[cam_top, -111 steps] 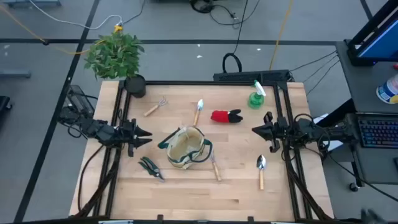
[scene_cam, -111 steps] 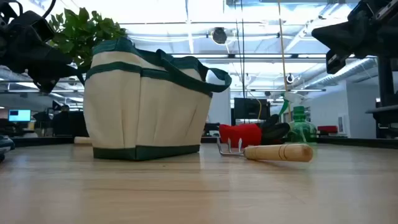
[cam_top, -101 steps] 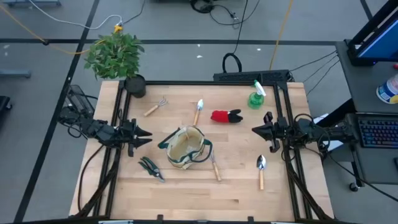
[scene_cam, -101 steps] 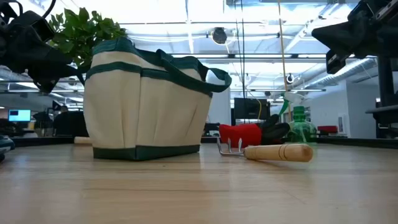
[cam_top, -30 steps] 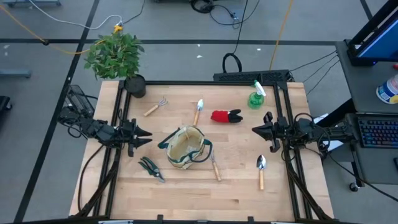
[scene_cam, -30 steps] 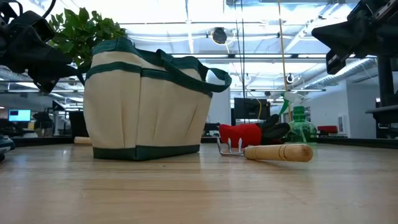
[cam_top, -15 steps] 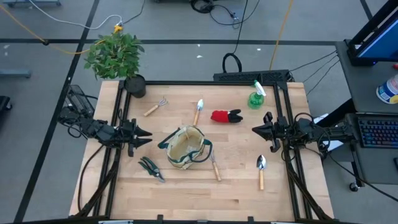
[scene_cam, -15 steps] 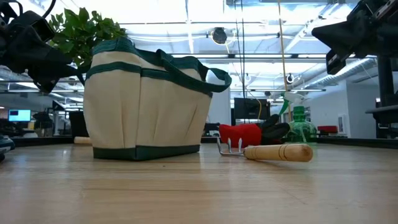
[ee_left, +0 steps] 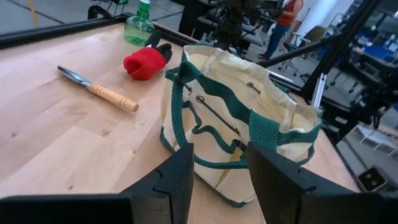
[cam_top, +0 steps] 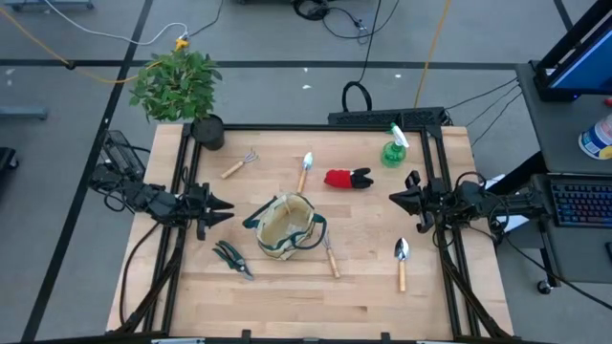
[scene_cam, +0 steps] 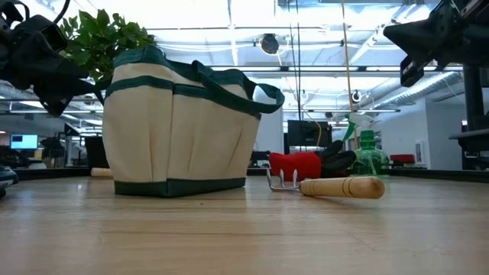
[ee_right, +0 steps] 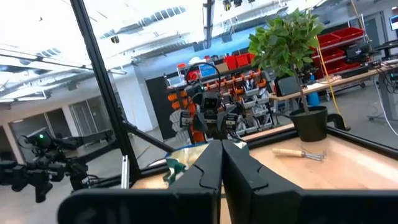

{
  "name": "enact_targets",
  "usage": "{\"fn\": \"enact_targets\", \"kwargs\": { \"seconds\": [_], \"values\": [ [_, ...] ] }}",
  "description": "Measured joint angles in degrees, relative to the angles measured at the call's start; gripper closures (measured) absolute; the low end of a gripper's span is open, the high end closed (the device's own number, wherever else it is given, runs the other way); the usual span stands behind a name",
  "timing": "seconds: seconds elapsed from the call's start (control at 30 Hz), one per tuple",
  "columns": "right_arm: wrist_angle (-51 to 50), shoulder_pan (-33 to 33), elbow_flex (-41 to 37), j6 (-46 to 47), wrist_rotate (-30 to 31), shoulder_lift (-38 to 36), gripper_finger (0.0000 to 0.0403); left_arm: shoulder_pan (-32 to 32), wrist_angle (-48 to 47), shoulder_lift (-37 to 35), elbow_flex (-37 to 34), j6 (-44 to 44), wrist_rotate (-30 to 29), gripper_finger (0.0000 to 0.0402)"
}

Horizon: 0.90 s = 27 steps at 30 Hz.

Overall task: Pick & Place Garden tools in Gardening bag
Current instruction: Put the red glove into the brown bag

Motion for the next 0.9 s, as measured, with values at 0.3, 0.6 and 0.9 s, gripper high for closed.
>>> {"fn": "enact_targets", "kwargs": {
  "seconds": [0.3, 0.6, 0.9],
  "values": [
    [-0.3, 0.0, 2.9, -4.3, 1.6, 10.0, 0.0399, 0.0, 0.0, 0.0, 0.0, -3.1, 0.0, 0.0247],
    [-1.4, 0.0, 11.3, -8.1, 1.3, 26.9, 0.0399, 0.0, 0.0, 0.0, 0.0, -1.6, 0.0, 0.0247],
    [-11.0, 0.0, 27.0, -13.2, 1.4, 45.3, 0.0399, 0.0, 0.0, 0.0, 0.0, 5.7, 0.0, 0.0247]
  ]
}}
